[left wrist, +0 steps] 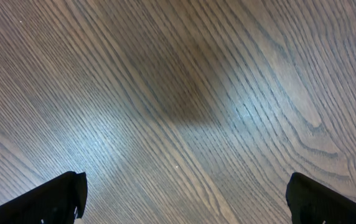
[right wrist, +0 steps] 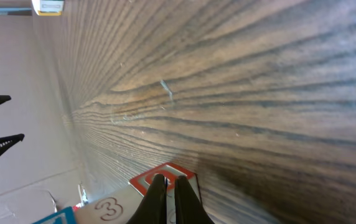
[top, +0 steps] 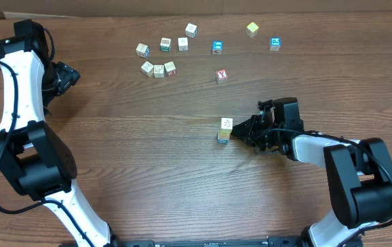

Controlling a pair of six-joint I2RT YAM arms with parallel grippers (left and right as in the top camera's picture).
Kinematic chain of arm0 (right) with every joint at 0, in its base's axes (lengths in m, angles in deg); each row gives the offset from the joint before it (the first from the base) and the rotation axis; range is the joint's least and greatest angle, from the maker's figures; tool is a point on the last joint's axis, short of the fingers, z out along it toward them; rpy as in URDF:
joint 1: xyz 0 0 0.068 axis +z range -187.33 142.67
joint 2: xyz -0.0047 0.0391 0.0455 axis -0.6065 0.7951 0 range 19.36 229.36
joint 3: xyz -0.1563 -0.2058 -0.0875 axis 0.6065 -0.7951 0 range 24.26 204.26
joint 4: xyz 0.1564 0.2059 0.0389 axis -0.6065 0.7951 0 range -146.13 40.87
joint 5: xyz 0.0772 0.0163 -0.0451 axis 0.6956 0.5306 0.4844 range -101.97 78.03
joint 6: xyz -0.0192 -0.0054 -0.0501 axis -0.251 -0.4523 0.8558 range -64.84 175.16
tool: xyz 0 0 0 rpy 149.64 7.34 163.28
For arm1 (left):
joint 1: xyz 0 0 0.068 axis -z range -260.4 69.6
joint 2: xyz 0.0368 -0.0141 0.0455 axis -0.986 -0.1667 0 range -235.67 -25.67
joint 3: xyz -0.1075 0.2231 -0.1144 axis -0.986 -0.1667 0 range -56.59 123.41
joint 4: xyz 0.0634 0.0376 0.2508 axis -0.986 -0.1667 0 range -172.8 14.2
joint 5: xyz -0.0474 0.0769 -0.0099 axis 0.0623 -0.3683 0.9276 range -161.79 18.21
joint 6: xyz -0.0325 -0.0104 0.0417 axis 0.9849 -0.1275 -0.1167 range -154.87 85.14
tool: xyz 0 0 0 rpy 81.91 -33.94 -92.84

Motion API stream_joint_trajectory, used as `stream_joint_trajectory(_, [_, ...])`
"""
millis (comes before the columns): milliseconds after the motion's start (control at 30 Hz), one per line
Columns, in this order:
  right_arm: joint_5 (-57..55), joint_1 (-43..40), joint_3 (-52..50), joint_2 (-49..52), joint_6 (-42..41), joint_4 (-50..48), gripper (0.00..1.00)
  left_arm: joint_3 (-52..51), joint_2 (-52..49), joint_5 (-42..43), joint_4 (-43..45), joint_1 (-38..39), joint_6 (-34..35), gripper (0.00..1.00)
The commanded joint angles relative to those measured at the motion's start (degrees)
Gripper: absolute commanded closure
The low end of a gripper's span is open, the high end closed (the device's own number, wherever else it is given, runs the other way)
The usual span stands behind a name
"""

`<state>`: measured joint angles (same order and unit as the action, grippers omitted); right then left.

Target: Form a tower

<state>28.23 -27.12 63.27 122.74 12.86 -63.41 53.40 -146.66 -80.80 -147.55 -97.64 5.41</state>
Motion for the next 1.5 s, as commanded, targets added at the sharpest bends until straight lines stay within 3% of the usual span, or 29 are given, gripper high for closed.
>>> stream_joint_trajectory(0, [-0.31, 0.33, -0.31, 0.39, 0.57, -0.96, 0.96, 0.76, -0.17, -0.13, 0.04, 0.35, -0.46, 0.00])
stream_joint_trajectory(433, [-5.73, -0.55, -0.24, 0.39, 0.42, -3.82, 0.96, 0.76, -0.17, -0.13, 0.04, 0.33, -0.46, 0.00])
stream_joint_trajectory(567, [-6.21, -2.38, 2.25, 0.37, 3.74, -1.51, 0.96, 0.76, -0.17, -0.13, 0.04, 0.35, -0.46, 0.00])
stream_joint_trajectory(767, [-7.78, -7.39, 17.81, 0.37, 16.61, 22.16, 0.96, 0.76, -0.17, -0.13, 0.04, 0.35, -0.46, 0.01])
stream_joint_trajectory(933, [-19.93, -8.92, 32.33, 0.37, 30.97, 41.03, 0.89, 0.76, -0.17, -0.13, 0.04, 0.35, -0.46, 0.01])
stream_joint_trajectory(1000, [-25.59, -8.90, 35.69, 0.37, 36.87, 43.98, 0.80, 0.76, -0.17, -0.13, 0.04, 0.35, -0.46, 0.00])
stream_joint_trajectory(1100, [-32.06, -8.90, 36.98, 0.37, 42.91, 44.17, 0.40, 0.76, -0.17, -0.13, 0.04, 0.35, -0.46, 0.01])
stream_joint_trajectory(1200, [-35.80, -8.90, 36.81, 0.37, 46.56, 44.04, 0.15, 0.76, -0.17, -0.13, 0.04, 0.35, -0.46, 0.00])
stream_joint_trajectory(1233, [-36.83, -8.90, 36.81, 0.37, 46.77, 44.04, 0.00, 0.76, -0.17, -0.13, 0.04, 0.35, -0.46, 0.01])
stream_joint_trajectory(1467, [-38.01, -8.90, 36.81, 0.37, 46.80, 44.02, 0.00, 0.76, -0.17, -0.13, 0.04, 0.33, -0.46, 0.00])
